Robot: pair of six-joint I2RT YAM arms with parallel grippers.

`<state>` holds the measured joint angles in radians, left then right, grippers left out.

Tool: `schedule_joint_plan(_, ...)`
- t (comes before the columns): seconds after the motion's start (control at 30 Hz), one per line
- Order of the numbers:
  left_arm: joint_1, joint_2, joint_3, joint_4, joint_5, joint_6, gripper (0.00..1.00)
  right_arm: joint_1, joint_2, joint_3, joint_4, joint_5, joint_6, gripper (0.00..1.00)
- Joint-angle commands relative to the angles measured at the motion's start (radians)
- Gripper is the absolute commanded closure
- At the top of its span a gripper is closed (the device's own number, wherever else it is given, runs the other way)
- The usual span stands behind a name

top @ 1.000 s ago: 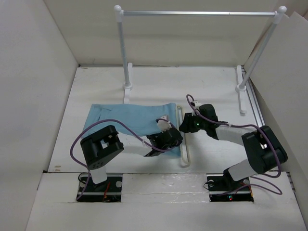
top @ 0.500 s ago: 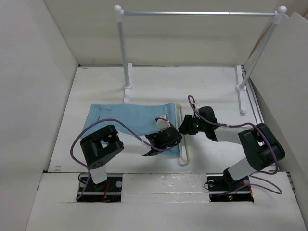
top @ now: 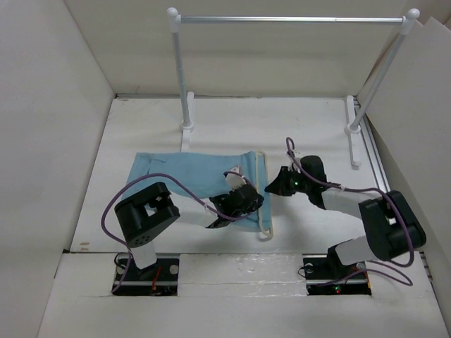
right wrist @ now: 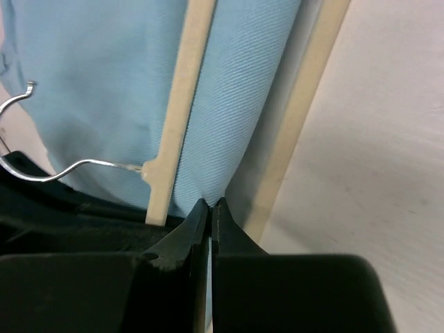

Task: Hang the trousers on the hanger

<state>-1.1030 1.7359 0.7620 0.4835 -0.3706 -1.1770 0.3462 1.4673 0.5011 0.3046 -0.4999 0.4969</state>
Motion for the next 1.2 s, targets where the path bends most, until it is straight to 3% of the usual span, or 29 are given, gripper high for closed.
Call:
schedule_joint_plan(0.0, 0.022, -0.048, -0.026, -0.031, -0.041, 0.031, 1.0, -0.073, -0.133, 0.051, -0.146, 0.001, -0.113, 1.0)
schedule_joint_plan(0.17, 0.04, -0.056, -0.015, -0.071, -0.047, 0.06, 1.0, -0.206, -0.194, 0.109, -0.286, -0.032, -0.219, 1.0)
schedule_joint_plan(0.53, 0.077, -0.055, -0.001, -0.227, -0.076, 0.085, 1.0, -0.438, -0.34, 0.047, -0.482, -0.095, -0.382, 1.0)
schedule_joint_plan(0.63, 0.086, -0.067, -0.012, -0.214, -0.065, 0.076, 1.0, -0.428, -0.323, 0.039, -0.499, -0.13, -0.409, 1.0)
schedule_joint_plan(0.67, 0.086, -0.064, -0.007, -0.185, -0.056, 0.088, 1.0, -0.418, -0.311, 0.03, -0.499, -0.137, -0.414, 0.94)
schedule_joint_plan(0.7, 0.086, -0.033, 0.041, -0.184, -0.042, 0.096, 1.0, -0.409, -0.27, 0.031, -0.498, -0.147, -0.452, 0.53)
schedule_joint_plan(0.73, 0.086, -0.033, 0.042, -0.184, -0.042, 0.096, 1.0, -0.409, -0.242, 0.031, -0.498, -0.158, -0.452, 0.53)
schedule_joint_plan(0.8, 0.062, 0.002, 0.097, -0.186, -0.039, 0.115, 1.0, -0.409, -0.187, 0.063, -0.484, -0.186, -0.483, 0.24)
schedule_joint_plan(1.0, 0.043, 0.045, 0.131, -0.194, -0.025, 0.103, 1.0, -0.386, -0.027, 0.201, -0.401, -0.258, -0.445, 0.1)
schedule_joint_plan(1.17, 0.043, 0.034, 0.092, -0.195, -0.03, 0.077, 1.0, -0.317, 0.093, 0.232, -0.332, -0.348, -0.399, 0.12)
